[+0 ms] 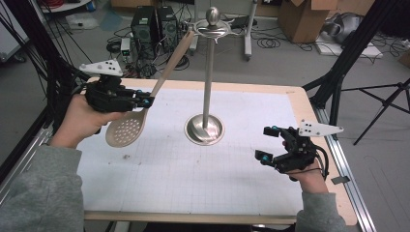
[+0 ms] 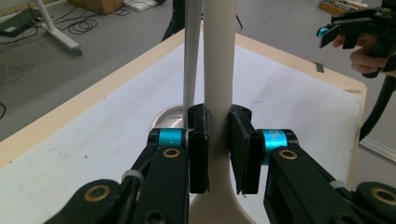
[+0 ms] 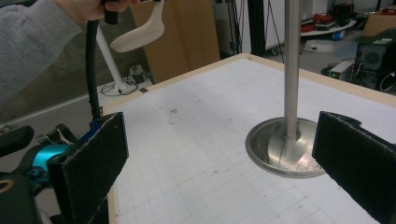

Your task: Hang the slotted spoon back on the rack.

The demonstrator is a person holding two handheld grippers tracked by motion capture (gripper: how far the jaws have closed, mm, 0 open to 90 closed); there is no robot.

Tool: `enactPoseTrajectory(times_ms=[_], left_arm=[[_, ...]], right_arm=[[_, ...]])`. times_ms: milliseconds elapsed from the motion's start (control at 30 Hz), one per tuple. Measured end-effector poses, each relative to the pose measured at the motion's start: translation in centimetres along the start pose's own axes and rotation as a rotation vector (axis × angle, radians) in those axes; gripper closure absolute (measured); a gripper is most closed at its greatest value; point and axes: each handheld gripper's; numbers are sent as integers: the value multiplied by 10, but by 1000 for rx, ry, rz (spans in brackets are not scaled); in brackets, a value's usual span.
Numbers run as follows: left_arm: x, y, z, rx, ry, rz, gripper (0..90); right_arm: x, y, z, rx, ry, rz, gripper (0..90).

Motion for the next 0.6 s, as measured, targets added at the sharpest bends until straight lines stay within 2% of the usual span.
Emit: enactPoseTrajectory(times_ms=[600], left_arm=[[4, -21, 9, 42, -13, -33, 780]], right_arm=[[2, 2, -1, -5, 0, -1, 23]])
Point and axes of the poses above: each handheld gripper's, and its own axes: y roughly backward along the jaws, x roughly out of its top, z roughly to its right, and after that the axes turned 12 degrees about x, right-handed
